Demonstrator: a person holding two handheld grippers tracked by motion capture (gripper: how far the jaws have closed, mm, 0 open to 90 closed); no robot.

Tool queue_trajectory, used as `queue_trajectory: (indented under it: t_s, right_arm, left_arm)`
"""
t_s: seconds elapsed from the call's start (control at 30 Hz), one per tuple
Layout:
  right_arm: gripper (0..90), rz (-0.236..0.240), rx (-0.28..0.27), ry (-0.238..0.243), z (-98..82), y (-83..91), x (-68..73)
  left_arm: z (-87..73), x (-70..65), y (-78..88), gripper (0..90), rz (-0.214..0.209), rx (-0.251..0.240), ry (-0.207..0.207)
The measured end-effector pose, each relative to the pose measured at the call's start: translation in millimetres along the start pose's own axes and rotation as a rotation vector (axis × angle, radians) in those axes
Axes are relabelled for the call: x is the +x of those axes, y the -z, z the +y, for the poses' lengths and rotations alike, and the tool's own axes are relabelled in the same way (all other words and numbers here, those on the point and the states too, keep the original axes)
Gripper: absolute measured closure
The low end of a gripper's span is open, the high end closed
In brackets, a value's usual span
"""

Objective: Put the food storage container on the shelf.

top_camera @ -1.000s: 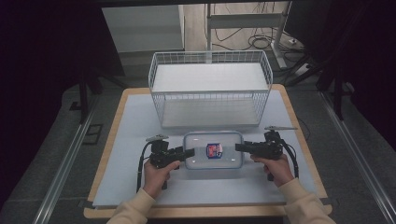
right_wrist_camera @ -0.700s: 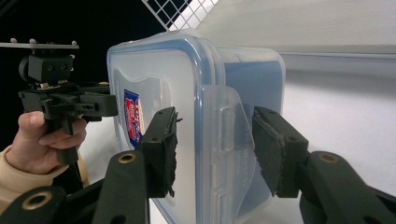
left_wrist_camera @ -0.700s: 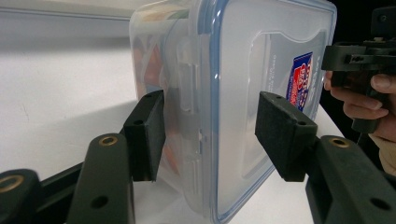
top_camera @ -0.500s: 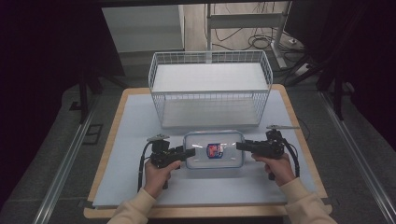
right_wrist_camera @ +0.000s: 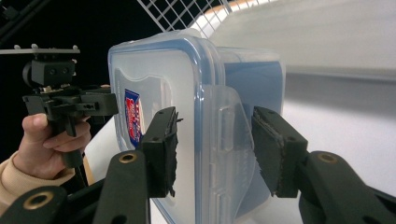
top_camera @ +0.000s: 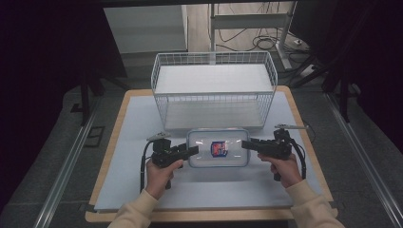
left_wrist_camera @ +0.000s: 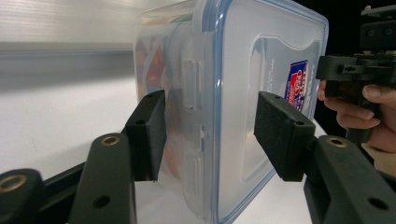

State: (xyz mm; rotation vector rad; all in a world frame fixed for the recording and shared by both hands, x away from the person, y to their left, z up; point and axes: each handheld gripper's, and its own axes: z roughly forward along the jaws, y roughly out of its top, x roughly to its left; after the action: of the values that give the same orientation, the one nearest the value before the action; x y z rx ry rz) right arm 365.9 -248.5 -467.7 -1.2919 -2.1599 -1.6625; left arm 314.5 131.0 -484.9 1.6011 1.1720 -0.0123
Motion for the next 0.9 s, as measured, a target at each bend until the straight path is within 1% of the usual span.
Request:
queue_trajectory:
  t_s: [0.1,0.2,0.27,0.33,0.37,0.43,0.47,0.5,0.53,0.57,0.63,0.67,0.7,0.73,0.77,0.8,0.83,0.87,0.9]
  right_arm:
    - [52.8,0.005,-0.007,0.005,2.7,1.1,1.2]
    - [52.9,0.005,-0.019,0.02,9.0,1.7,4.3]
    - [52.9,0.007,-0.021,0.025,12.5,1.6,6.2]
    - [53.0,0.008,-0.023,0.022,14.2,1.5,7.3]
    - [53.0,0.009,-0.028,0.036,18.3,1.5,8.9]
    - [53.0,0.008,-0.03,0.04,20.6,1.8,10.2]
    - [53.3,0.009,-0.039,0.048,25.8,3.1,13.0]
    - [53.3,0.009,-0.039,0.048,25.8,3.1,13.0]
    - [53.4,0.012,-0.049,0.059,31.7,5.3,16.3]
    - [53.4,0.012,-0.049,0.059,31.7,5.3,16.3]
    - [53.4,0.016,-0.057,0.07,38.0,7.8,20.1]
    - [53.4,0.017,-0.069,0.077,44.1,10.3,23.9]
    - [53.4,0.017,-0.069,0.077,44.1,10.3,23.9]
    - [53.4,0.02,-0.078,0.085,50.0,12.9,27.5]
    - [53.4,0.02,-0.078,0.085,50.0,12.9,27.5]
    - [53.4,0.023,-0.092,0.094,55.6,15.2,30.4]
    - [53.4,0.023,-0.092,0.094,55.6,15.2,30.4]
    - [53.4,0.026,-0.099,0.101,61.5,17.1,32.9]
    - [53.4,0.026,-0.099,0.101,61.5,17.1,32.9]
  left_arm:
    - [2.0,-0.1,0.8,45.5,-0.003,-0.003,0.001]
    - [5.5,-0.1,2.7,45.6,-0.007,-0.005,0.0]
    - [10.1,-1.4,5.1,45.6,-0.006,-0.019,0.001]
    - [12.0,-1.6,5.9,45.6,-0.005,-0.018,-0.003]
    - [16.2,-2.5,7.6,45.6,-0.006,-0.019,-0.005]
    - [18.6,-3.2,8.4,45.6,-0.007,-0.021,-0.007]
    - [23.9,-4.9,10.6,45.6,-0.011,-0.027,-0.011]
    - [23.9,-4.9,10.6,45.6,-0.011,-0.027,-0.011]
    - [27.1,-6.4,11.6,45.6,-0.012,-0.031,-0.012]
    - [30.5,-8.2,13.0,45.6,-0.011,-0.034,-0.017]
    - [37.6,-11.9,15.7,45.6,-0.01,-0.043,-0.033]
    - [45.1,-15.8,18.7,45.6,-0.006,-0.053,-0.047]
    - [45.1,-15.8,18.7,45.6,-0.006,-0.053,-0.047]
    - [52.5,-19.5,21.4,45.6,-0.004,-0.063,-0.057]
    - [52.5,-19.5,21.4,45.6,-0.004,-0.063,-0.057]
    - [59.4,-23.3,23.6,45.6,-0.004,-0.07,-0.068]
    - [59.4,-23.3,23.6,45.6,-0.004,-0.07,-0.068]
    - [66.2,-26.5,25.8,45.6,-0.005,-0.073,-0.076]
    - [66.2,-26.5,25.8,45.6,-0.005,-0.073,-0.076]
